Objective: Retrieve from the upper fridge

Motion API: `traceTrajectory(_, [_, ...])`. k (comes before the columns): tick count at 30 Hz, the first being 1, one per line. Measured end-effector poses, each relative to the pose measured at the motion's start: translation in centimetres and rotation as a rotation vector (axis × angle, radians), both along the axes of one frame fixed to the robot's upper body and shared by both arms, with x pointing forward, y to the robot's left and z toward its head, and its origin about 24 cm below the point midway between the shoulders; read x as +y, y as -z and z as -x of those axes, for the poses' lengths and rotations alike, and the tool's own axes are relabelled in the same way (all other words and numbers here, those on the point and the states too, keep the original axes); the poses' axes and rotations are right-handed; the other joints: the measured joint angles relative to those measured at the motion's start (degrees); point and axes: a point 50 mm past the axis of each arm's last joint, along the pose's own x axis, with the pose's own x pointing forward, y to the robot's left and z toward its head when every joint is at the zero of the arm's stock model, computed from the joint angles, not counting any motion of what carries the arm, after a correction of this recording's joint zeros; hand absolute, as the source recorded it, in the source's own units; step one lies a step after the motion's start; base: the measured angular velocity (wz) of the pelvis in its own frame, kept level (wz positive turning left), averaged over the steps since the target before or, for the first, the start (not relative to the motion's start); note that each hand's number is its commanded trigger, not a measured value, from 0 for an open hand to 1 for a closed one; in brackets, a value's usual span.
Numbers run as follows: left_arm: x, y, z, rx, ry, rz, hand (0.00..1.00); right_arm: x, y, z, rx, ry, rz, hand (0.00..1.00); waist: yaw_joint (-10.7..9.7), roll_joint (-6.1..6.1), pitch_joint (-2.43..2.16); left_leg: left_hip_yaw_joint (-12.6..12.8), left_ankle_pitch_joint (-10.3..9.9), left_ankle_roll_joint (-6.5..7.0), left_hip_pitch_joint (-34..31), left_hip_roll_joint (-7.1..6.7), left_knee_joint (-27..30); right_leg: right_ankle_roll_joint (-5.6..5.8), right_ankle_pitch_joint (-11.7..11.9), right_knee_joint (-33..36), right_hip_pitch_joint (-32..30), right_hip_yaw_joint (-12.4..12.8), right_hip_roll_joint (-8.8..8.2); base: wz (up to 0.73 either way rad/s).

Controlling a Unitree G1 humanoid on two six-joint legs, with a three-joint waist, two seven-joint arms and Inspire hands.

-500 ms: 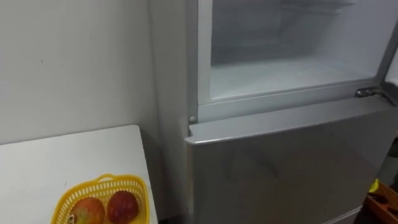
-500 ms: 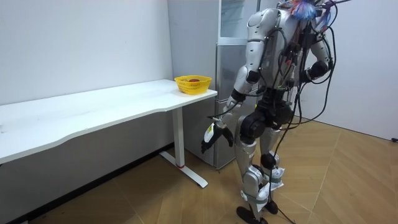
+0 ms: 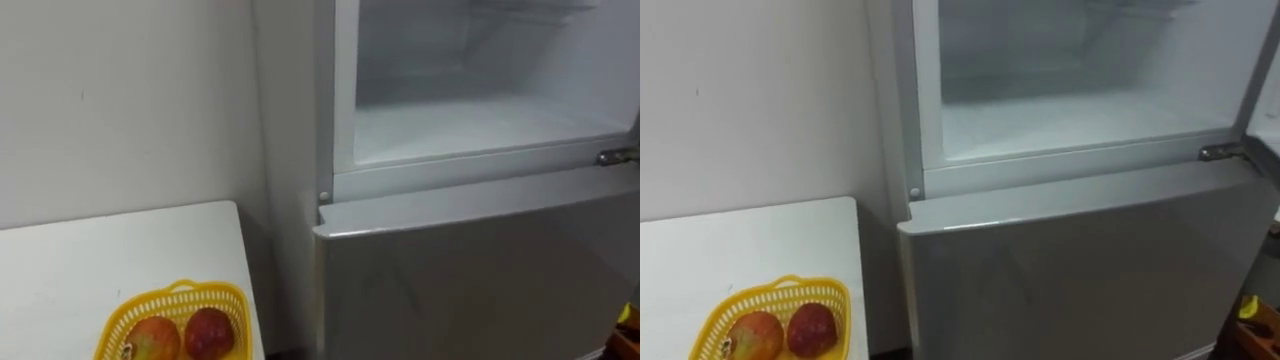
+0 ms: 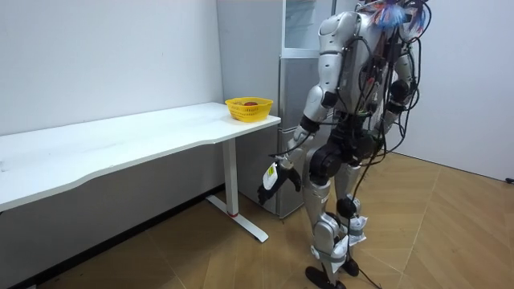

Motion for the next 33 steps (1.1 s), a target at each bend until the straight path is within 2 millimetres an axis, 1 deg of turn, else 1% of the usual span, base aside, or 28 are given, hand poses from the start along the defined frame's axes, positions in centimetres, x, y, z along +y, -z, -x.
traceTrajectory(2, [0.1,0.1,0.9,0.038,-0.015,-0.010,0.00,0.1,0.4,0.3,0.063,0.001,-0.002,0.00,0.7,-0.15,0.02,-0.4,0.0,0.00,0.1,-0.10,0.0,0.03,-0.1,0.0,0.1,-0.6,-0.18,0.12])
traceTrajectory(4, [0.2,0.1,1.1,0.053,-0.020,-0.015,0.00,0.4,0.7,0.5,0.102,0.013,-0.011,0.00,1.3,-0.39,0.09,-1.0,0.0,0.01,0.2,-0.21,0.1,0.10,-0.1,-0.1,0.7,-1.1,-0.37,0.20])
traceTrajectory(5, [0.2,0.1,1.2,0.057,-0.025,-0.016,0.00,0.7,0.8,0.3,0.112,0.019,-0.020,0.00,1.5,-0.38,0.10,-1.3,0.0,0.02,0.3,-0.24,0.1,0.14,-0.2,-0.1,0.9,-1.3,-0.42,0.13])
traceTrajectory(8, [0.2,0.1,1.1,0.054,-0.040,-0.013,0.00,1.2,0.9,-0.8,0.093,0.014,-0.054,0.00,2.2,-0.49,0.47,-1.9,0.0,0.03,0.9,-0.30,0.1,0.14,-0.2,-0.2,1.8,-1.7,-0.44,0.08])
traceTrajectory(10, [0.1,0.1,1.1,0.053,-0.037,-0.012,0.00,1.3,0.9,-1.4,0.080,0.015,-0.064,0.00,2.8,-0.47,0.46,-2.0,0.0,0.03,1.1,-0.33,0.0,0.11,-0.3,-0.2,2.1,-1.9,-0.45,0.05])
traceTrajectory(12, [0.2,0.1,1.1,0.055,-0.042,-0.012,0.00,1.4,1.0,-1.5,0.077,0.043,-0.077,0.00,2.7,-0.38,0.45,-2.5,0.0,0.03,1.2,-0.37,0.1,0.09,-0.3,-1.1,2.6,-2.2,-0.46,0.13])
traceTrajectory(13, [0.2,0.1,1.1,0.056,-0.047,-0.014,0.00,1.6,1.1,-1.5,0.078,0.063,-0.086,0.00,2.6,-0.38,0.45,-3.1,0.0,0.02,1.2,-0.44,0.2,0.09,-0.4,-1.1,2.8,-2.4,-0.47,0.20])
traceTrajectory(14, [0.2,0.1,1.2,0.063,-0.053,-0.017,0.00,1.9,1.2,-1.6,0.072,0.084,-0.099,0.00,2.8,-0.36,0.44,-3.5,0.0,0.02,1.1,-0.51,0.1,0.09,-0.6,-1.0,2.8,-2.5,-0.47,0.19])
traceTrajectory(18, [0.1,0.2,2.0,0.086,-0.092,-0.017,0.00,2.3,1.4,-0.9,0.062,0.190,-0.139,0.00,2.7,0.23,0.42,-3.6,0.0,0.00,1.1,-0.51,0.2,0.07,-0.6,-1.0,3.1,-2.7,-0.46,0.05])
traceTrajectory(21, [0.4,0.2,2.3,0.087,-0.151,-0.024,0.00,2.4,1.6,0.2,0.028,0.455,-0.199,0.00,2.5,0.30,0.40,-4.0,0.0,-0.01,0.9,-0.54,0.1,0.02,-0.7,-1.1,3.4,-3.3,-0.55,0.07])
traceTrajectory(22, [0.4,0.2,2.3,0.086,-0.160,-0.024,0.00,2.4,1.6,0.5,0.021,0.503,-0.207,0.00,2.4,0.28,0.39,-4.1,0.0,-0.01,0.9,-0.57,0.2,0.02,-0.8,-1.1,3.5,-3.5,-0.59,0.11])
traceTrajectory(23, [0.5,0.1,2.6,0.087,-0.189,-0.025,0.00,2.1,1.6,1.2,0.006,0.613,-0.223,0.00,2.1,0.27,0.40,-4.4,0.0,-0.01,1.0,-0.68,0.2,0.05,-1.0,-1.1,3.6,-3.7,-0.70,0.10])
traceTrajectory(24, [0.6,0.1,2.6,0.084,-0.199,-0.026,0.00,2.0,1.6,1.5,-0.004,0.672,-0.234,0.00,1.9,0.24,0.39,-4.5,0.0,-0.01,1.0,-0.72,0.2,0.07,-1.0,-1.1,3.6,-3.8,-0.73,0.13])
traceTrajectory(26, [0.8,0.0,2.9,0.078,-0.227,-0.031,0.00,1.5,1.5,2.7,-0.057,0.898,-0.260,0.00,0.3,0.18,0.35,-5.0,0.0,-0.01,1.2,-0.90,0.3,0.16,-1.3,-1.1,3.6,-4.1,-0.84,0.10])
traceTrajectory(27, [1.0,-0.1,3.0,0.073,-0.241,-0.034,0.00,1.4,1.5,2.9,-0.077,0.963,-0.265,0.00,-0.3,0.13,0.32,-5.2,0.0,-0.01,1.2,-0.95,0.3,0.17,-1.4,-1.0,3.6,-4.1,-0.87,0.07])
traceTrajectory(29, [1.7,-0.3,3.2,0.046,-0.310,-0.053,0.00,0.5,1.2,3.6,-0.186,1.251,-0.280,0.00,-1.4,0.00,0.24,-5.3,0.0,-0.01,1.1,-1.01,0.2,0.21,-1.5,-1.0,3.6,-4.2,-0.93,0.03])
traceTrajectory(30, [1.9,-0.4,3.4,0.045,-0.330,-0.060,0.00,0.2,1.1,3.8,-0.213,1.319,-0.278,0.00,-1.8,-0.03,0.23,-5.3,0.0,-0.01,1.1,-1.03,0.2,0.23,-1.6,-0.8,3.5,-4.2,-0.95,0.00])
traceTrajectory(33, [2.6,-0.7,3.7,0.033,-0.369,-0.084,0.00,-0.9,0.7,4.4,-0.359,1.659,-0.274,0.00,-3.7,-0.23,-0.02,-5.3,0.0,0.00,1.1,-1.08,0.2,0.24,-1.7,-0.5,3.5,-4.2,-0.98,0.00])
